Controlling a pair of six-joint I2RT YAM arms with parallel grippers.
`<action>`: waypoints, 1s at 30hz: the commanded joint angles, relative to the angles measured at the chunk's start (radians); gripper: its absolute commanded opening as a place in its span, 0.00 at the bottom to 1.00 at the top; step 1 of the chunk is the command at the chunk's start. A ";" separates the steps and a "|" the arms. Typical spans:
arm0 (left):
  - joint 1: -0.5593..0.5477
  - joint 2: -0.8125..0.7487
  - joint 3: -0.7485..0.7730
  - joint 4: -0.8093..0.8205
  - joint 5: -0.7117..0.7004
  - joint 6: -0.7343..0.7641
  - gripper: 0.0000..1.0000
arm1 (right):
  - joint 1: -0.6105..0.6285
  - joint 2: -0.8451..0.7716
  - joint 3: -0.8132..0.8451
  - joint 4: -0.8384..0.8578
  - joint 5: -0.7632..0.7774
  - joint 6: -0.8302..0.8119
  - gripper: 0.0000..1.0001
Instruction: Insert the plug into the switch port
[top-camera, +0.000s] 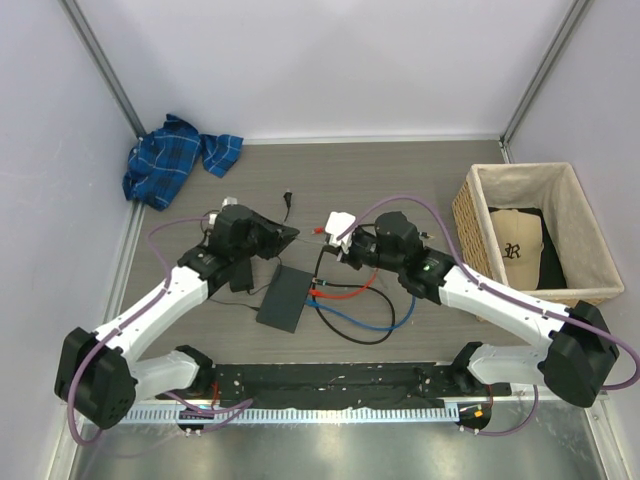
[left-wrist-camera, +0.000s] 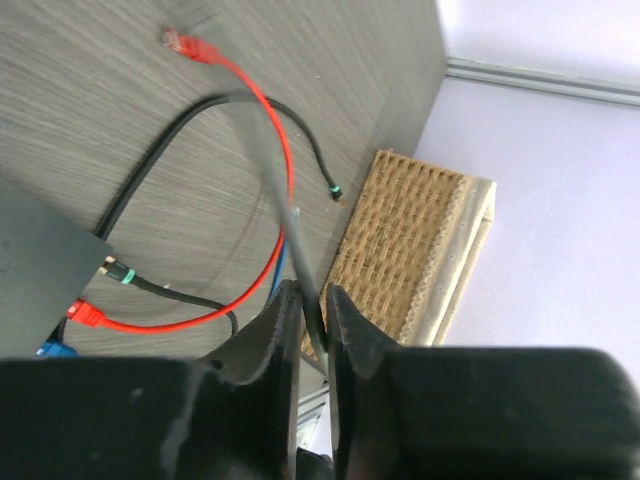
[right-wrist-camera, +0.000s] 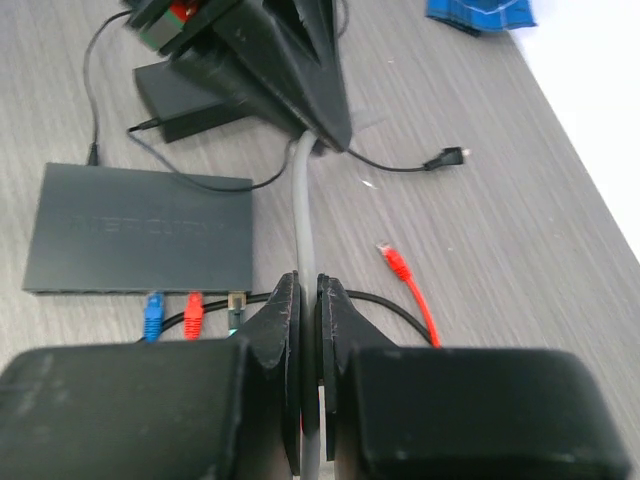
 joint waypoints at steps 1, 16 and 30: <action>-0.006 -0.061 -0.050 0.081 -0.008 0.048 0.10 | 0.008 -0.015 -0.017 0.055 -0.014 0.003 0.01; -0.216 -0.208 -0.359 0.373 -0.234 0.175 0.00 | 0.009 -0.066 -0.003 -0.066 0.005 0.343 0.60; -0.379 -0.127 -0.558 0.764 -0.378 0.331 0.00 | 0.008 -0.023 0.061 0.001 0.244 0.676 0.70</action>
